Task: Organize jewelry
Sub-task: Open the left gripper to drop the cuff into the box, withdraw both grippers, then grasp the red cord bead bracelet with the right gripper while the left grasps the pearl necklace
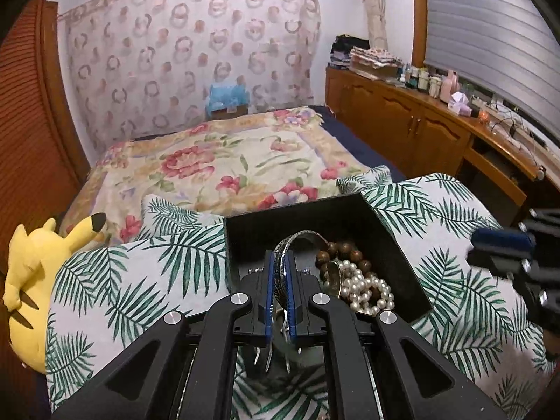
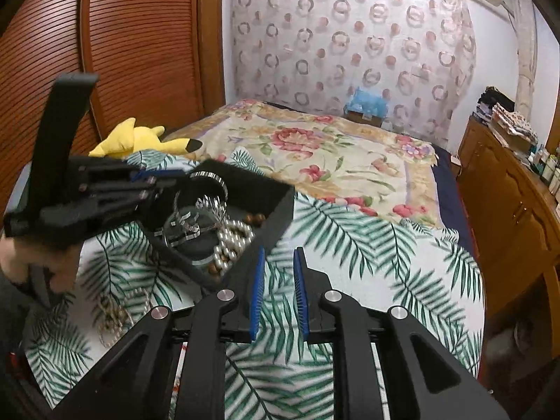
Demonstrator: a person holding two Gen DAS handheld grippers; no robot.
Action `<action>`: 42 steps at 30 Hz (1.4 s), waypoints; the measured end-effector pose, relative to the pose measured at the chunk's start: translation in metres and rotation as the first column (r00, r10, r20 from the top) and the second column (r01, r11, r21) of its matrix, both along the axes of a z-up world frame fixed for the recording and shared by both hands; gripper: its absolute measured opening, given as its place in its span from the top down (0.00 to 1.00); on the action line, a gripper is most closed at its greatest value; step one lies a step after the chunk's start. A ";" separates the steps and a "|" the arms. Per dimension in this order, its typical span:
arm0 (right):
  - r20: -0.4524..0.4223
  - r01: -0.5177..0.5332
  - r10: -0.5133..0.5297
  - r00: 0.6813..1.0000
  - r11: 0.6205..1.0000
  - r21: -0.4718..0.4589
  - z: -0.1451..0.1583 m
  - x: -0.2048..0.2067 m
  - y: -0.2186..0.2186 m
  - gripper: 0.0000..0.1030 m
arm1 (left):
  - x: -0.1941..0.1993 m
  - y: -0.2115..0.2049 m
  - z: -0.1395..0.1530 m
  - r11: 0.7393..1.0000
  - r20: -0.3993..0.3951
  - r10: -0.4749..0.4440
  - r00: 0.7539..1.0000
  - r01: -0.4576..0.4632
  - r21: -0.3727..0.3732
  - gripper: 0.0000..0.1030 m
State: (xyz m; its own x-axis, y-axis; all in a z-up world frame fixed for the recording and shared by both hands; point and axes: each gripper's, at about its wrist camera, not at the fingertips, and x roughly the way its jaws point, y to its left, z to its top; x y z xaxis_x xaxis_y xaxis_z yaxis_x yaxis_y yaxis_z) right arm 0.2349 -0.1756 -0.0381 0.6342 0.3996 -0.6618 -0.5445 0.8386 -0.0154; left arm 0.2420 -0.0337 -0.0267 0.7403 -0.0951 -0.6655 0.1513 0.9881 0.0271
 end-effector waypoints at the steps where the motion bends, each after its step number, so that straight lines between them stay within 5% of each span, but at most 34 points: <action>1: -0.002 0.000 0.000 1.000 1.000 0.000 -0.002 -0.002 -0.002 0.82 | 0.003 -0.002 0.000 1.000 -0.005 0.001 1.000 -0.001 0.003 0.95; 7: -0.008 -0.002 0.002 1.000 1.000 -0.002 -0.014 -0.013 -0.011 0.82 | 0.011 -0.011 -0.002 1.000 -0.014 0.002 1.000 -0.001 0.031 0.95; 9: -0.009 -0.004 0.004 1.000 1.000 0.003 -0.016 -0.017 -0.013 0.82 | 0.009 -0.013 -0.001 1.000 -0.016 -0.004 1.000 0.004 0.027 0.85; 11: -0.009 -0.006 0.006 1.000 1.000 0.015 -0.018 -0.022 -0.015 0.82 | 0.006 -0.013 0.002 1.000 -0.008 -0.011 1.000 0.011 0.024 0.59; 15: -0.009 -0.009 0.010 1.000 0.999 0.036 -0.021 -0.035 -0.016 0.82 | -0.012 -0.013 0.007 0.999 0.027 -0.020 0.999 0.020 0.034 0.36; 17: -0.006 -0.013 0.013 1.000 0.999 0.043 -0.021 -0.042 -0.016 0.82 | -0.025 -0.013 0.010 0.999 0.049 -0.033 0.998 0.032 0.034 0.16; 19: -0.005 -0.019 0.020 1.000 0.999 0.051 -0.023 -0.051 -0.015 0.82 | -0.036 -0.013 0.011 0.999 0.064 -0.040 0.997 0.038 0.033 0.11; 32: -0.036 -0.053 0.054 0.998 0.998 0.030 -0.042 -0.069 -0.002 0.56 | -0.090 0.004 -0.017 0.997 -0.017 -0.076 0.997 0.076 0.018 0.08; 42: -0.086 -0.130 0.128 0.988 0.991 -0.020 -0.057 -0.074 0.026 0.55 | -0.112 0.020 -0.052 0.994 -0.122 -0.103 0.987 0.108 0.030 0.08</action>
